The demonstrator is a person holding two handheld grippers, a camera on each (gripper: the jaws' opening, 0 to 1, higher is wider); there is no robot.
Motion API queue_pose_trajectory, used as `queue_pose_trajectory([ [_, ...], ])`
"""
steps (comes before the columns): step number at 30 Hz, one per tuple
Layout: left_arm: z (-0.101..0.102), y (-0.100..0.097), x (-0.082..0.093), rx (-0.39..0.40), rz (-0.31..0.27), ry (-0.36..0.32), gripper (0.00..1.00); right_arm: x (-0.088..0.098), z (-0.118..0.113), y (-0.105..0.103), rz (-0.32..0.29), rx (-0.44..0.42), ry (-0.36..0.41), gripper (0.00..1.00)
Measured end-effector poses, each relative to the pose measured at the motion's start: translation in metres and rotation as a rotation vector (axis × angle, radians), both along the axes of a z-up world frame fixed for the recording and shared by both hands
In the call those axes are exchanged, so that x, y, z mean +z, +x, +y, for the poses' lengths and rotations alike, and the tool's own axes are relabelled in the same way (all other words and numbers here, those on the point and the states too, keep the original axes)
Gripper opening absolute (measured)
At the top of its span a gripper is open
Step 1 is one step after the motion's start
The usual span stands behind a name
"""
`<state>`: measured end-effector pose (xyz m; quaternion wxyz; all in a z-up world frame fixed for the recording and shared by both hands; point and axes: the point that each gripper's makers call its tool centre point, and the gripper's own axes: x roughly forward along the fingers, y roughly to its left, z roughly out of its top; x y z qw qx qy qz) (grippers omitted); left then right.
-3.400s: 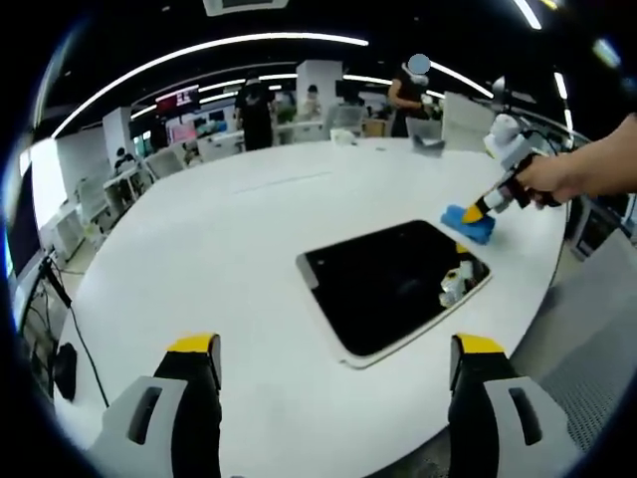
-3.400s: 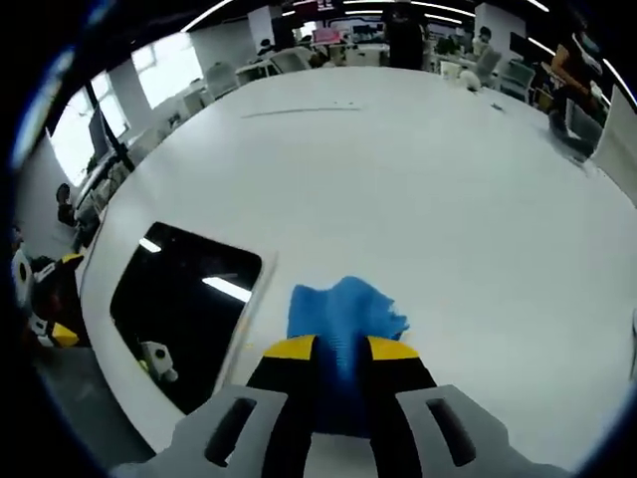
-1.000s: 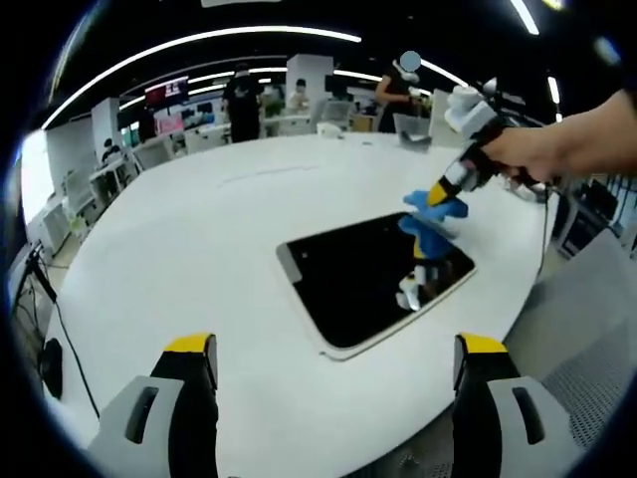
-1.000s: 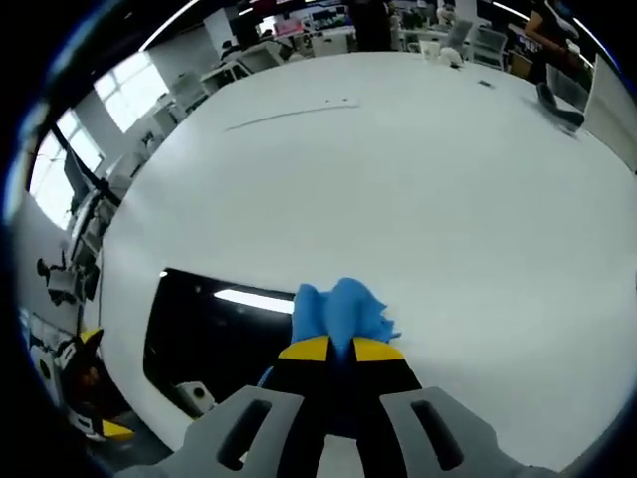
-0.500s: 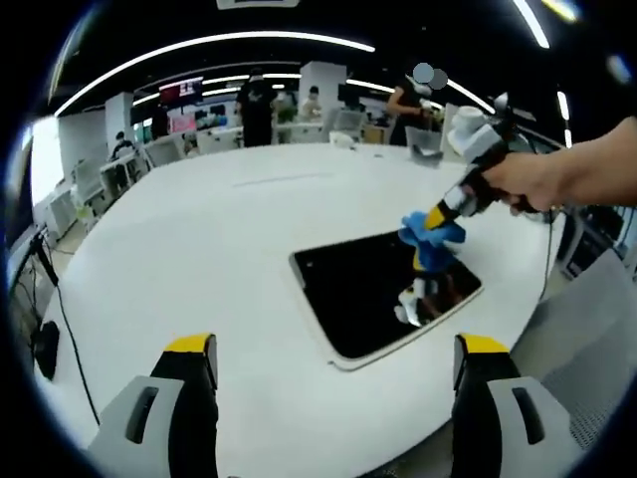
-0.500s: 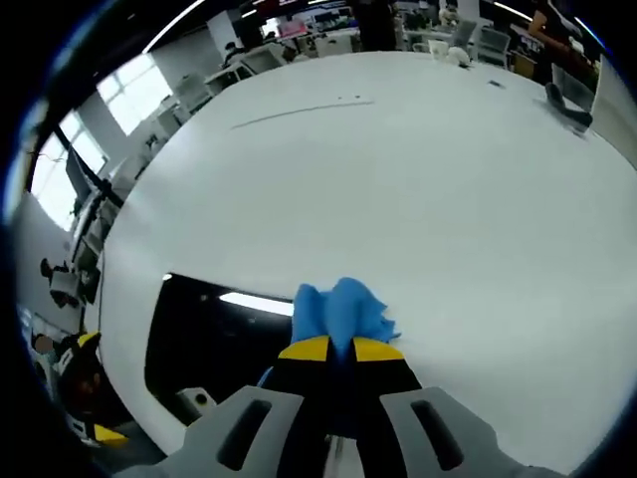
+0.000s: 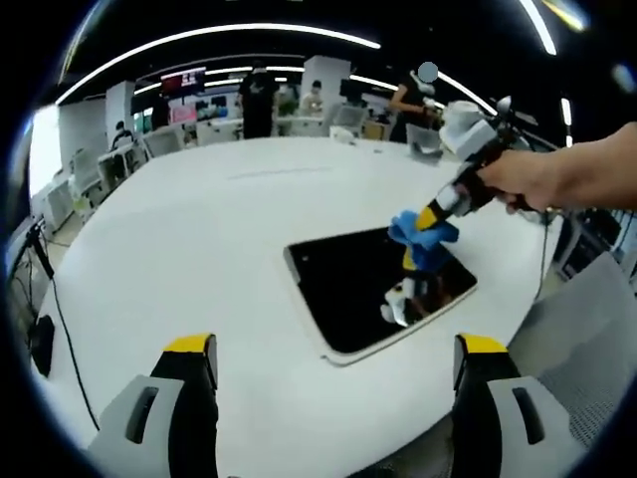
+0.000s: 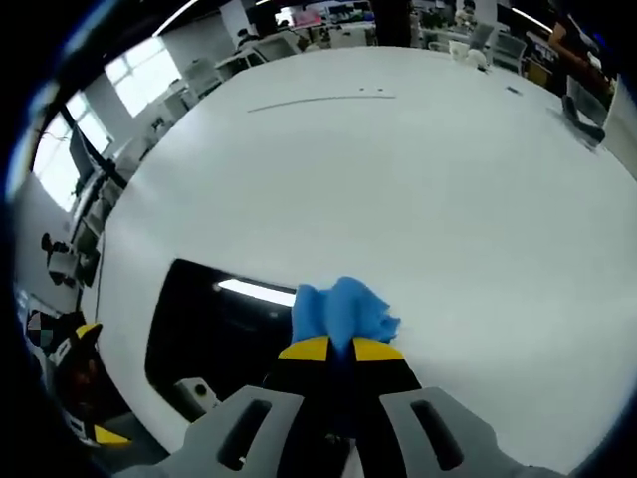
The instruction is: Wipe the mirror surface with the cleaning cloth until all visible marks leave the cleaned area.
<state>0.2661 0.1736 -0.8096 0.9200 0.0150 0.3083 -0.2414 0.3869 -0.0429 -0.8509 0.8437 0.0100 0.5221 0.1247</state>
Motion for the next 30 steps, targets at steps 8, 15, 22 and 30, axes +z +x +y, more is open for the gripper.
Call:
queue_pose_trajectory([
  [8, -0.001, 0.0, 0.0, -0.006, -0.008, 0.005, 0.99, 0.0, 0.011, 0.001, 0.011, 0.011, 0.001, 0.01],
  [15, -0.001, 0.001, 0.001, -0.005, -0.012, 0.002, 0.99, -0.001, 0.029, 0.0, 0.011, 0.047, -0.004, 0.01],
  [22, -0.004, 0.002, 0.005, -0.034, -0.039, 0.019, 0.99, -0.003, 0.046, 0.007, 0.035, 0.05, 0.01, 0.01],
  [30, -0.003, 0.002, 0.005, -0.024, -0.032, 0.01, 0.99, -0.002, 0.06, 0.008, 0.04, 0.069, 0.005, 0.01],
])
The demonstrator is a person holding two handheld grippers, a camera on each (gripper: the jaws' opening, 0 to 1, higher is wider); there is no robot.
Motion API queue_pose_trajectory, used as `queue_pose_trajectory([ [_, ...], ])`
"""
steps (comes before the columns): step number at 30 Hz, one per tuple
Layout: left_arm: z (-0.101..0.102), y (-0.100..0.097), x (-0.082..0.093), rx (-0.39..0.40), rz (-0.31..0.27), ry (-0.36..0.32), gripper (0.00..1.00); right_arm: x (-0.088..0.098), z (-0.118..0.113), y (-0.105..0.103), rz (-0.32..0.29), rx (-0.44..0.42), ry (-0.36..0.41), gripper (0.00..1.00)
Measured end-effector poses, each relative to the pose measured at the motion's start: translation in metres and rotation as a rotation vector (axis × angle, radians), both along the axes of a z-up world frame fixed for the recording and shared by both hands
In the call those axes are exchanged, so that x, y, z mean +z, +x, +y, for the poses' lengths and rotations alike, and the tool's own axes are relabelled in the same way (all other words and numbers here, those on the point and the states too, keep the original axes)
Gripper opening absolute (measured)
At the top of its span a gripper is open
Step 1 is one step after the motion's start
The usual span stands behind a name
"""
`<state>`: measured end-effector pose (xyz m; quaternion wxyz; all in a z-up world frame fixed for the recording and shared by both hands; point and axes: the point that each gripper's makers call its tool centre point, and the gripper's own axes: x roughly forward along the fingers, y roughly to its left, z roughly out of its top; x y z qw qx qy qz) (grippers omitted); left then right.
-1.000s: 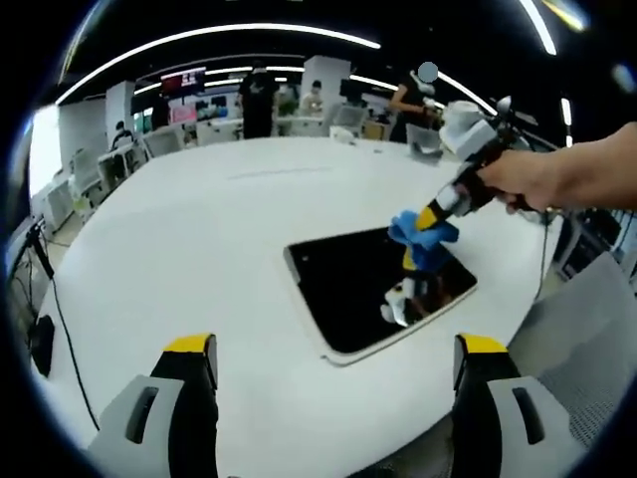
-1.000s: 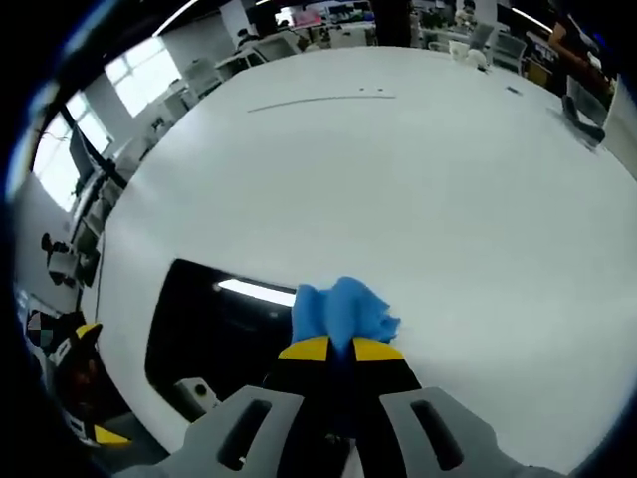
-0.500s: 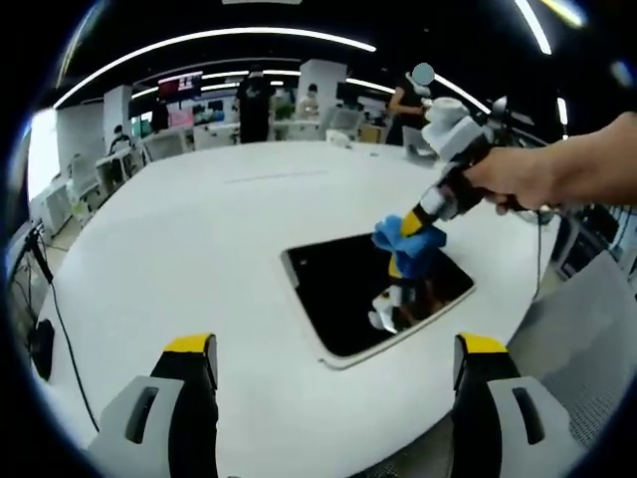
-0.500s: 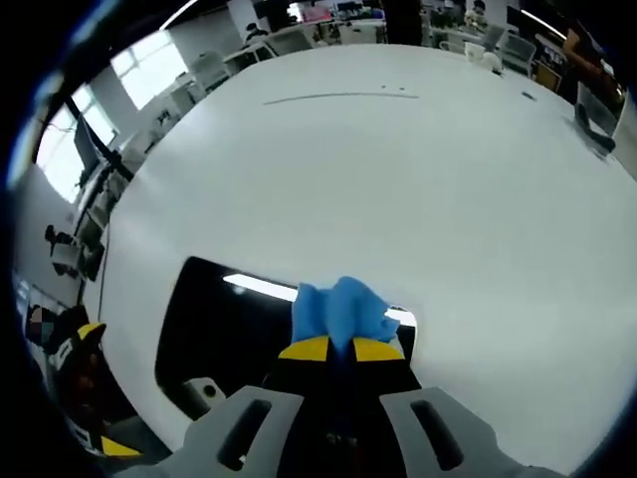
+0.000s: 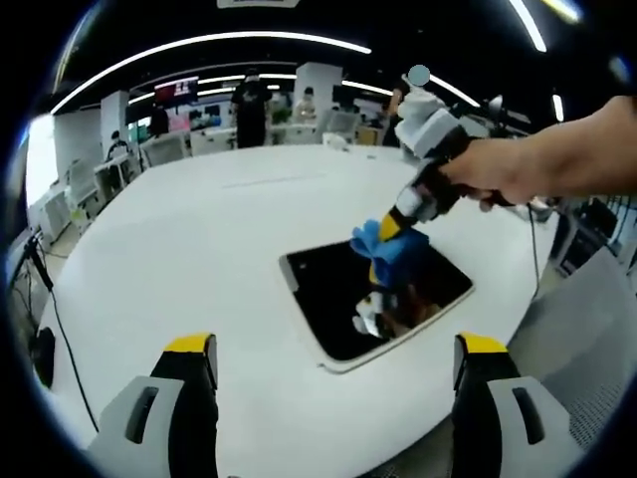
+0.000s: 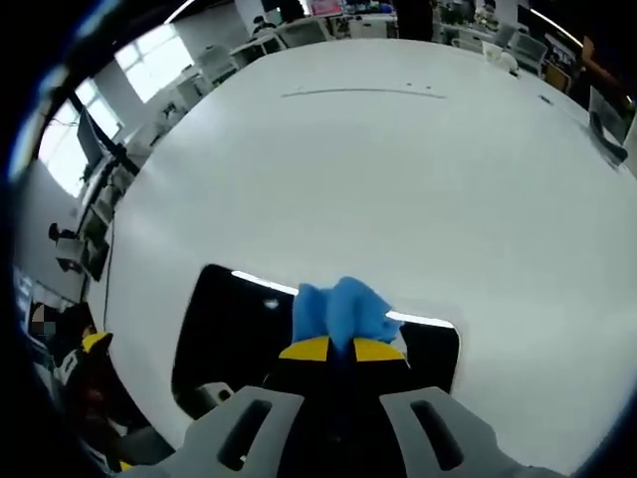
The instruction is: Wipe the mirror surface with the cleaning cloth until all visible marks leave the cleaned area.
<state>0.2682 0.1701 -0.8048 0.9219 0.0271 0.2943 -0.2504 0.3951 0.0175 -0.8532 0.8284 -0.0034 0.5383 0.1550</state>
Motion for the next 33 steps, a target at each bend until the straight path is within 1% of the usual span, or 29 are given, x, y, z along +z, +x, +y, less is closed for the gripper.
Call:
queue_pose_trajectory([
  [6, 0.0, 0.001, 0.001, -0.005, -0.009, 0.009, 0.99, 0.001, 0.022, 0.001, -0.002, 0.031, 0.01, 0.01],
  [10, 0.0, 0.001, -0.001, -0.009, -0.004, 0.011, 0.99, 0.003, 0.036, -0.001, 0.001, 0.053, 0.012, 0.01],
  [18, 0.0, 0.001, -0.003, -0.002, 0.005, 0.005, 0.99, 0.004, 0.045, 0.0, 0.014, 0.068, 0.019, 0.01],
  [23, 0.002, 0.001, -0.005, 0.006, 0.011, 0.003, 0.99, 0.004, 0.052, 0.002, 0.004, 0.09, 0.022, 0.01],
  [25, 0.002, 0.002, -0.005, 0.007, 0.009, 0.004, 0.99, 0.001, 0.055, 0.007, 0.006, 0.09, 0.022, 0.01],
  [30, 0.002, 0.002, -0.005, 0.009, 0.011, 0.003, 0.99, 0.002, 0.067, 0.007, 0.008, 0.1, 0.037, 0.01],
  [33, 0.004, 0.003, -0.005, 0.029, 0.014, -0.003, 0.97, 0.002, 0.078, 0.007, 0.004, 0.121, 0.044, 0.01],
])
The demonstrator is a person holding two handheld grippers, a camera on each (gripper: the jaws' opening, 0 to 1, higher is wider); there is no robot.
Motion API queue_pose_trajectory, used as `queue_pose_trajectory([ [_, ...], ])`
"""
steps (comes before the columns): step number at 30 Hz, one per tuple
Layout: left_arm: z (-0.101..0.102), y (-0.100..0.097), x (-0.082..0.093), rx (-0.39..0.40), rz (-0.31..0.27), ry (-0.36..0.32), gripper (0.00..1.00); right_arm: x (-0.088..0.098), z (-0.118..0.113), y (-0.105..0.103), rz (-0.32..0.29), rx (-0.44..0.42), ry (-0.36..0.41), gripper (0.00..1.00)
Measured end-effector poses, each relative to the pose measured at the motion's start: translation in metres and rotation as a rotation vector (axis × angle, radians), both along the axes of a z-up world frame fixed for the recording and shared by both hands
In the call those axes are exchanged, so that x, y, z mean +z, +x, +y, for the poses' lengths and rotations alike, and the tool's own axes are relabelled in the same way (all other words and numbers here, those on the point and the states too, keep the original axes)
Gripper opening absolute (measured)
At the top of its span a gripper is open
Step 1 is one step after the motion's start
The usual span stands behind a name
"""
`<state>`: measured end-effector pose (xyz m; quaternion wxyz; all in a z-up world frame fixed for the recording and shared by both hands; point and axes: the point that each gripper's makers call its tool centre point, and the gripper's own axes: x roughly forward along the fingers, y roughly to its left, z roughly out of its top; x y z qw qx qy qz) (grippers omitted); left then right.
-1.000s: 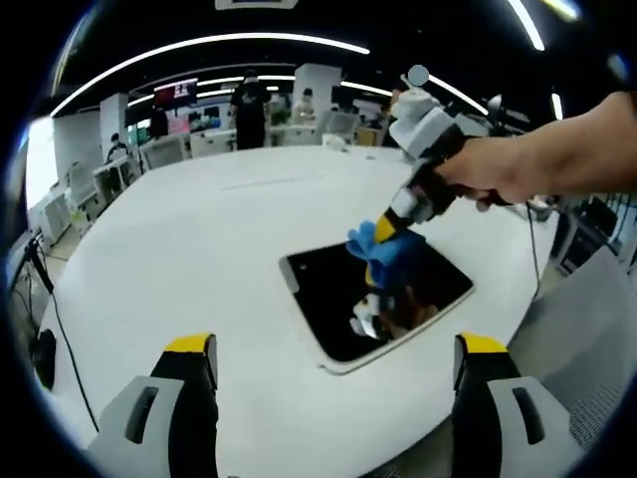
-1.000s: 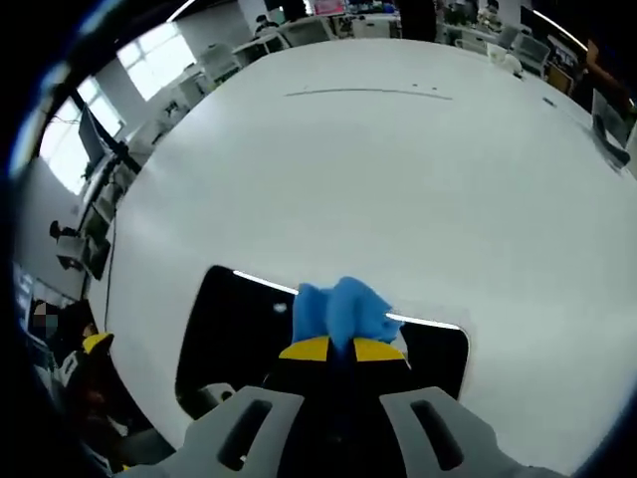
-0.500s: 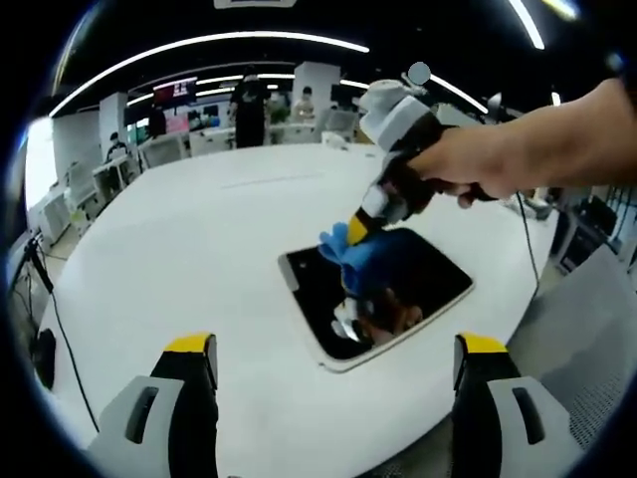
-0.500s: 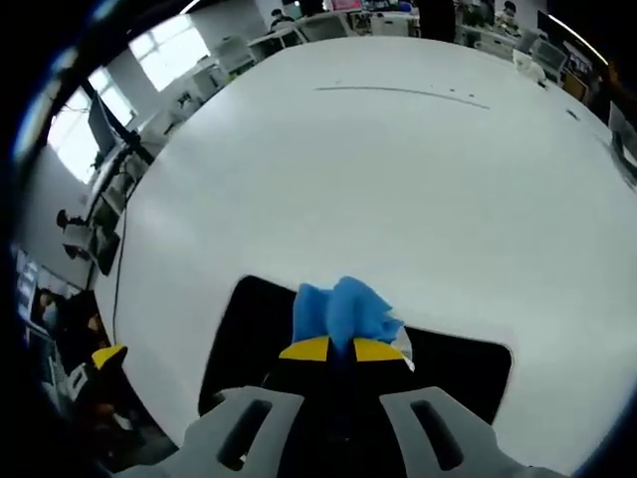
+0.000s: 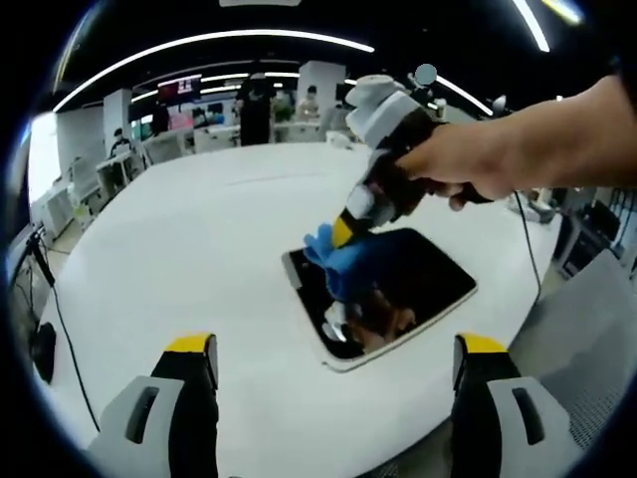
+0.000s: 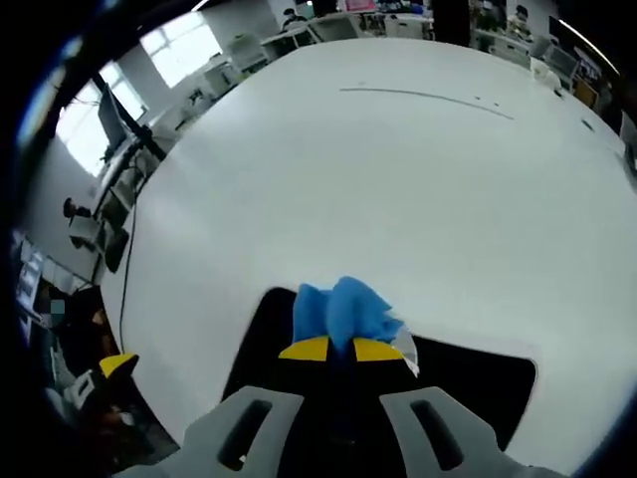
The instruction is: Wipe the mirror surface with the cleaning cloth until all visible marks leave the cleaned area.
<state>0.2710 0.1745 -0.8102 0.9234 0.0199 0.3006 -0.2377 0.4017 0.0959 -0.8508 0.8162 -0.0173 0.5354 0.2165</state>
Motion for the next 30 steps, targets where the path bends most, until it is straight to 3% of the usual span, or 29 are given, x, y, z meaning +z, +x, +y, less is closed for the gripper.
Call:
queue_pose_trajectory([
  [11, -0.001, -0.001, 0.0, -0.002, 0.005, -0.005, 0.99, 0.0, 0.033, 0.002, -0.013, 0.074, -0.004, 0.01],
  [22, 0.0, -0.001, -0.001, 0.0, 0.008, 0.003, 0.99, -0.002, 0.049, 0.008, -0.016, 0.128, -0.036, 0.02],
  [30, 0.0, -0.002, -0.002, 0.0, 0.012, 0.005, 0.99, 0.0, 0.048, 0.005, -0.012, 0.142, -0.023, 0.01],
])
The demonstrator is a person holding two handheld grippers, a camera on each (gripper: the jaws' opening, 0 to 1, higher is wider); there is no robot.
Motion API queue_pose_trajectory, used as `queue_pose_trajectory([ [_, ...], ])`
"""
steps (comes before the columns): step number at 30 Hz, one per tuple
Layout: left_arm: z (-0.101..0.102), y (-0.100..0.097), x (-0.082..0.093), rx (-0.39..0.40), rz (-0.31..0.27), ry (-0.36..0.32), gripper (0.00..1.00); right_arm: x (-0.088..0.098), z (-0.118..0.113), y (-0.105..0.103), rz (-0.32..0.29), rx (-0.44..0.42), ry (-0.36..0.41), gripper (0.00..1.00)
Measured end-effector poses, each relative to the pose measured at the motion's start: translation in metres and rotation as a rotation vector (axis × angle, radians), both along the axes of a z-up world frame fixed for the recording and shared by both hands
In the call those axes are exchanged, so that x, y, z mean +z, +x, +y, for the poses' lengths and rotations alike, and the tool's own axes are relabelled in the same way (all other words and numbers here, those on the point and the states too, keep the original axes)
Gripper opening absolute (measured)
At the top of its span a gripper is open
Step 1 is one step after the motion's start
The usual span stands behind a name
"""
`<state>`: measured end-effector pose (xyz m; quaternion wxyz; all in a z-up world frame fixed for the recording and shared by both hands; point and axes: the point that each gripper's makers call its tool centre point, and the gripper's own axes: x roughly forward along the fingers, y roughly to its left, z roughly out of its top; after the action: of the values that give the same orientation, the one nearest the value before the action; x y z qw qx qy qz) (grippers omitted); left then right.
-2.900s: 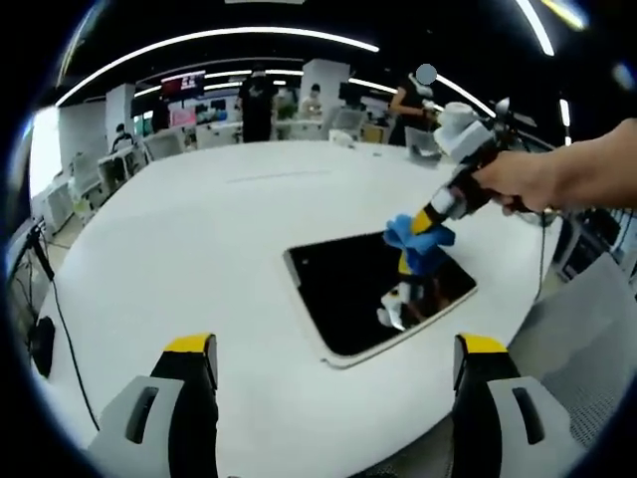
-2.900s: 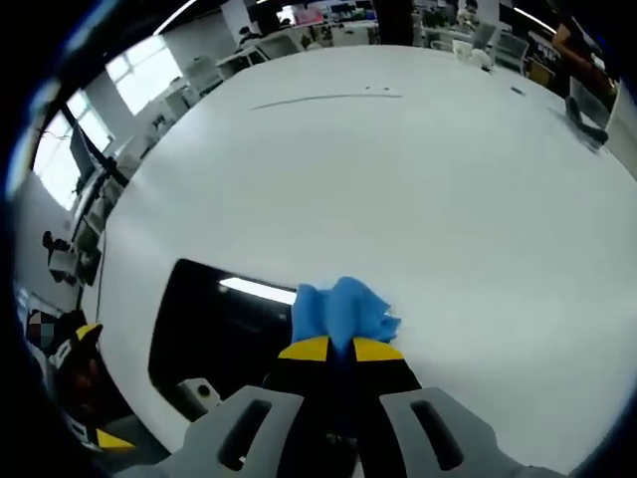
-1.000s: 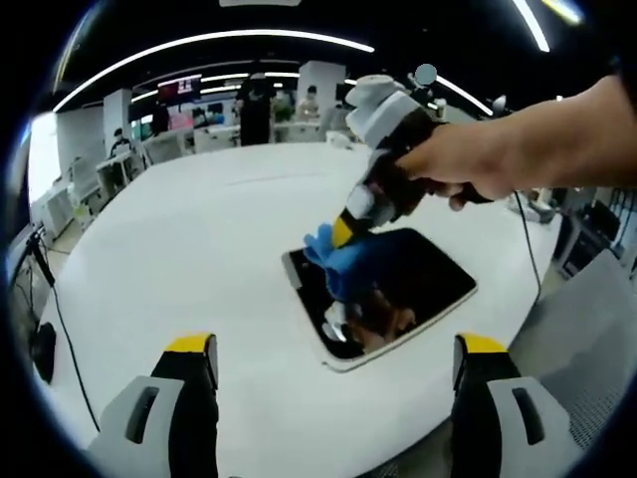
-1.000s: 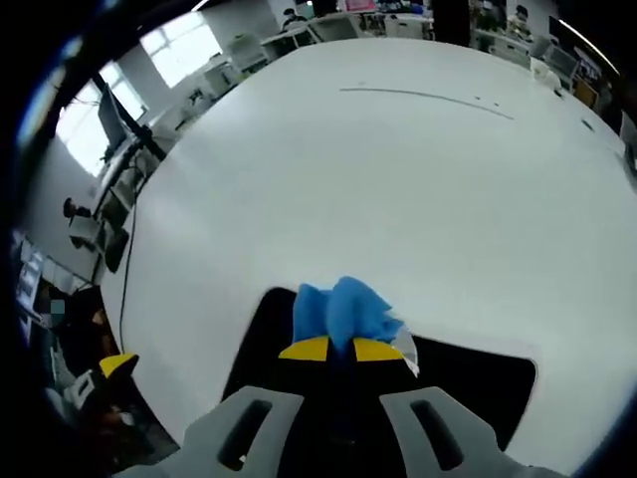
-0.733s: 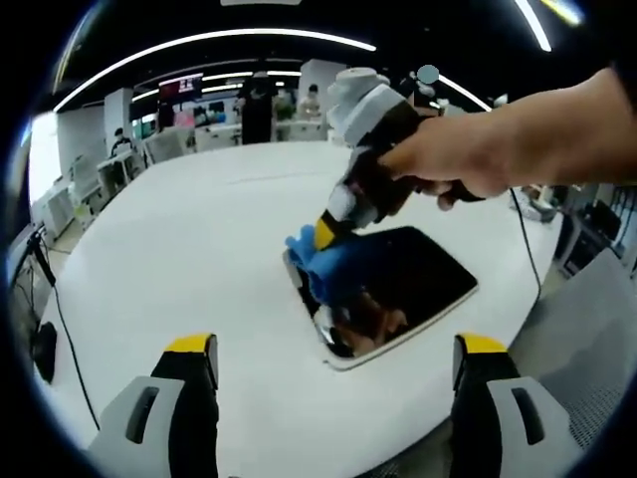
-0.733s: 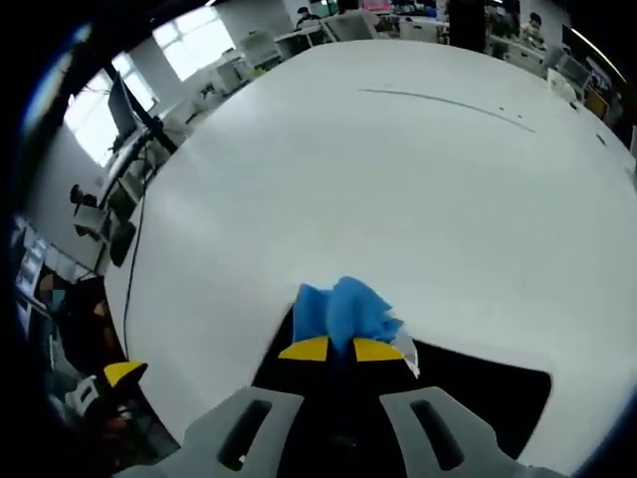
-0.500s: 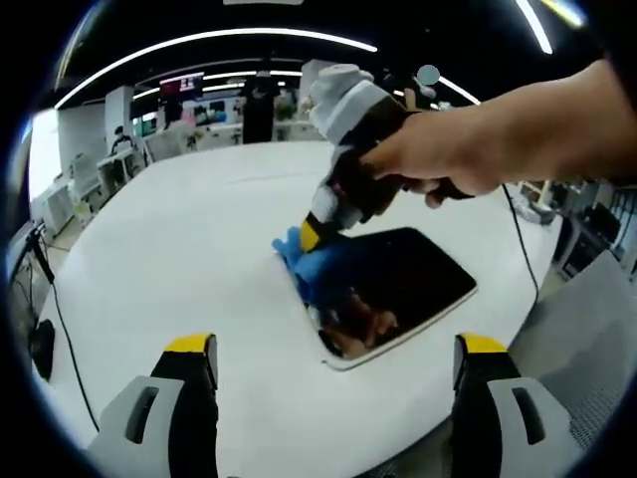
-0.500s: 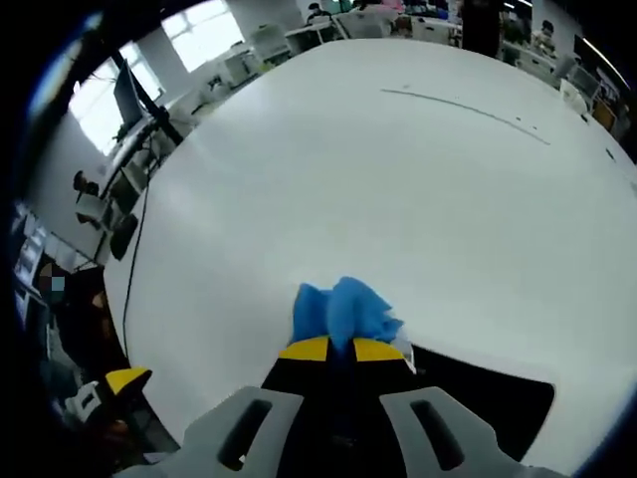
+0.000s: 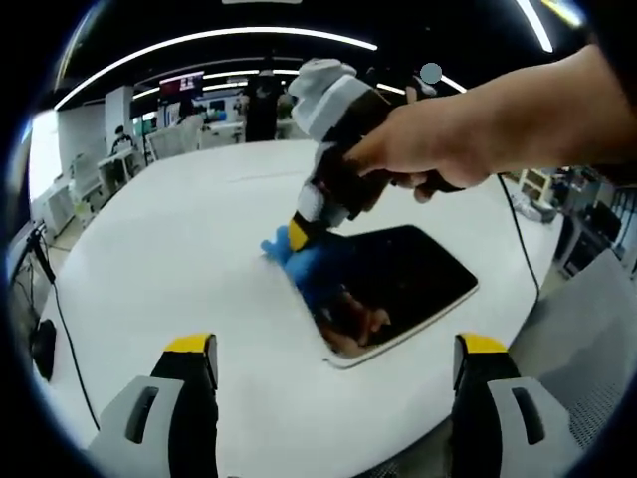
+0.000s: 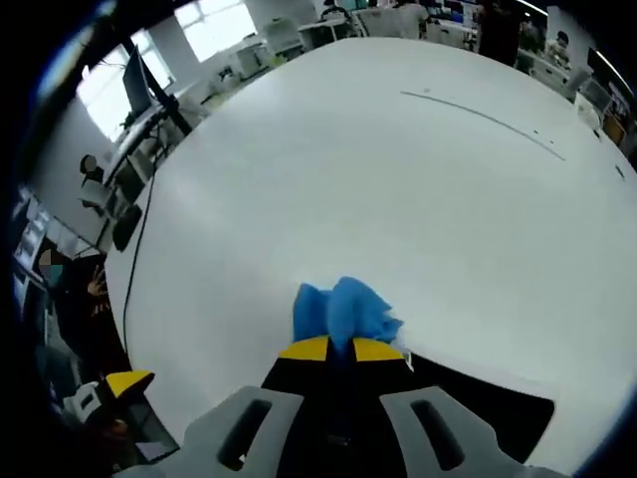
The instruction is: Wipe the mirror surface with the cleaning cloth until all visible marks leave the cleaned area.
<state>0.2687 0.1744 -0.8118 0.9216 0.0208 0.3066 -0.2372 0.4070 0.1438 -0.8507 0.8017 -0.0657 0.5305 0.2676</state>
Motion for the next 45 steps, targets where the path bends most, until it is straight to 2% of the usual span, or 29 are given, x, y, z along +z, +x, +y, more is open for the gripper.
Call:
queue_pose_trajectory([
  [16, 0.001, 0.0, 0.0, -0.001, -0.005, 0.014, 0.99, -0.008, 0.002, 0.006, -0.03, 0.019, 0.009, 0.01],
  [24, 0.002, 0.0, 0.001, 0.002, -0.007, 0.016, 0.99, -0.006, 0.002, -0.006, -0.035, 0.022, 0.012, 0.01],
  [28, 0.002, 0.0, 0.001, 0.001, -0.009, 0.02, 0.99, -0.001, 0.002, -0.02, -0.035, 0.033, 0.018, 0.01],
  [45, 0.003, 0.001, 0.002, 0.004, -0.014, 0.026, 0.99, -0.003, 0.005, -0.038, -0.023, 0.056, 0.029, 0.01],
])
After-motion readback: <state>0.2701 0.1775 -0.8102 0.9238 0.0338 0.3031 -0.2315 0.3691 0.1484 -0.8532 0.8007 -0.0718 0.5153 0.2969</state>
